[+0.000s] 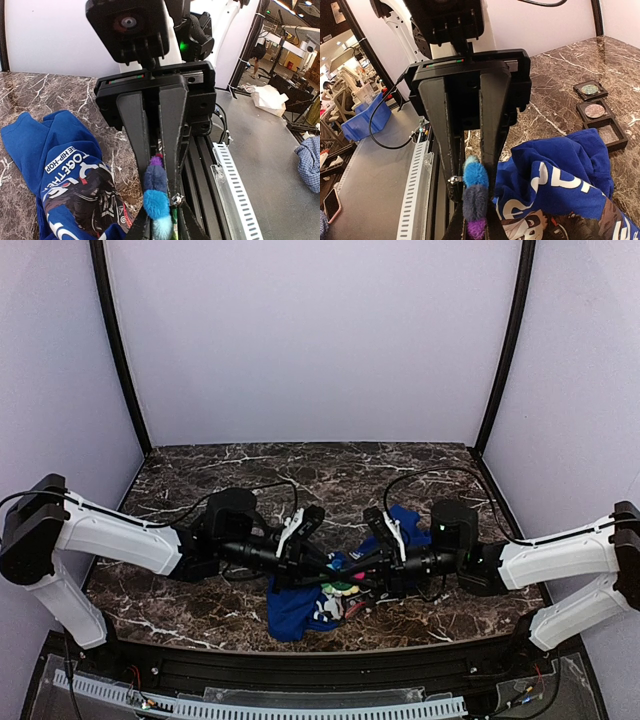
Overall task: Remove the brooch from the garment
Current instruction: Close the brooch onto the crumpled clothing.
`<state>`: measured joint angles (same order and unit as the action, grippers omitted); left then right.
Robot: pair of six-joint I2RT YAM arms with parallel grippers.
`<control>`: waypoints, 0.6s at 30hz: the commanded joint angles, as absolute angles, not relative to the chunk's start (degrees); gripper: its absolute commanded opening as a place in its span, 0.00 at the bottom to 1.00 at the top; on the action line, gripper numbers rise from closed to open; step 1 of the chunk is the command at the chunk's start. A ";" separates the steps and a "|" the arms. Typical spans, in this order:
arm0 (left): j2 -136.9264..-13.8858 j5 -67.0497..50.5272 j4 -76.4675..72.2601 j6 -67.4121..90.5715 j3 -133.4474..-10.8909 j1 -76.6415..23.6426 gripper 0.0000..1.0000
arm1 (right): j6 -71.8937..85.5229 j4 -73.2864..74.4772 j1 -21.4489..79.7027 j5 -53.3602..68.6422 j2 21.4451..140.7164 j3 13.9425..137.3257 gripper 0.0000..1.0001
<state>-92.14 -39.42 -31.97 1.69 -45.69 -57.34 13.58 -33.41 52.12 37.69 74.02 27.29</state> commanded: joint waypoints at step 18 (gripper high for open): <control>-90.80 -43.12 -33.99 0.61 -47.82 -58.99 0.17 | 11.68 -38.06 52.47 39.36 75.44 28.06 0.00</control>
<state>-92.14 -40.56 -29.93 1.34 -45.74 -57.34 12.45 -33.82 52.12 39.51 75.44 27.31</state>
